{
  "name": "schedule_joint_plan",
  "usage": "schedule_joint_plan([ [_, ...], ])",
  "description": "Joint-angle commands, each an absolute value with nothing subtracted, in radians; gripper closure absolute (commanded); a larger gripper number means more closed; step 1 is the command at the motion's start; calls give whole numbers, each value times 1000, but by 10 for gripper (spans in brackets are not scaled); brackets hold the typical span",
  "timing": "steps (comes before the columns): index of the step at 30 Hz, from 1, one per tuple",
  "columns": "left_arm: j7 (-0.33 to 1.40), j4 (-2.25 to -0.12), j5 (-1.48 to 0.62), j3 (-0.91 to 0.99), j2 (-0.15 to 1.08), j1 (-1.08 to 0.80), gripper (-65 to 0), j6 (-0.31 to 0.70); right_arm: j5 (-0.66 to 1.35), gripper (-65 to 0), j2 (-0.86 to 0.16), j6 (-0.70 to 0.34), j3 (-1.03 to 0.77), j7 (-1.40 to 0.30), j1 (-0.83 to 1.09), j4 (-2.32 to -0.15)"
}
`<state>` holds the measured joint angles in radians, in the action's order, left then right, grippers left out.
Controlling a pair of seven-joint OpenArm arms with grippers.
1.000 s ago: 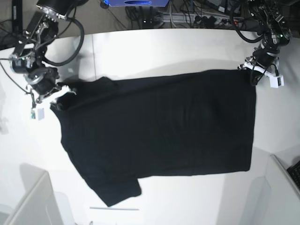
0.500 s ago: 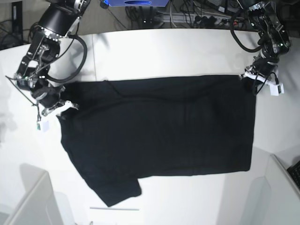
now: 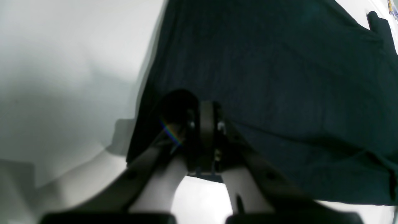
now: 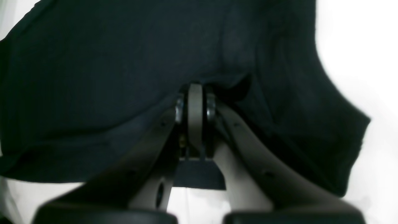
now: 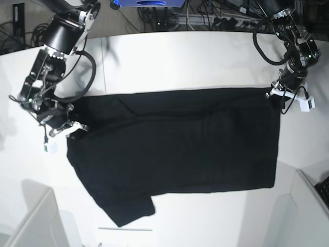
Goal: Fold the T-shirt properly
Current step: 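Pull the grasped shoulder edge toward the robot with both grippers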
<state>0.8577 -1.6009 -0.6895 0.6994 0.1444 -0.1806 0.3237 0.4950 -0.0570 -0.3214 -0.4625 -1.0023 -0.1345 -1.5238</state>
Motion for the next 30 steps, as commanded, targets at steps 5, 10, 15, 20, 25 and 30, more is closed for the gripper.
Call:
schedule_joint_plan([
  [5,837,-1598,-710,704,160,-134,0,329,518,0,-85,-321,-378,-886,-159,-1489],
  [10,837,-1535,-710,704,160,-96,0,329,518,0,-82,-280,-378,-872,-159,-1471],
  [15,837,-1488,-653,665,186,-64,0,329,518,0,-82,-278,-372,-823,-159,-1471],
  [20,837,-1483,-610,648,185,-36,0,329,518,0,-82,-278,-372,-797,-159,-1471],
  [25,837,-1486,-610,651,185,-24,0,329,518,0,-82,-278,-371,-799,-159,-1468],
  [30,837,-1484,-610,661,188,-24,-5,329,518,-134,-84,-275,-386,-800,-154,-1469],
])
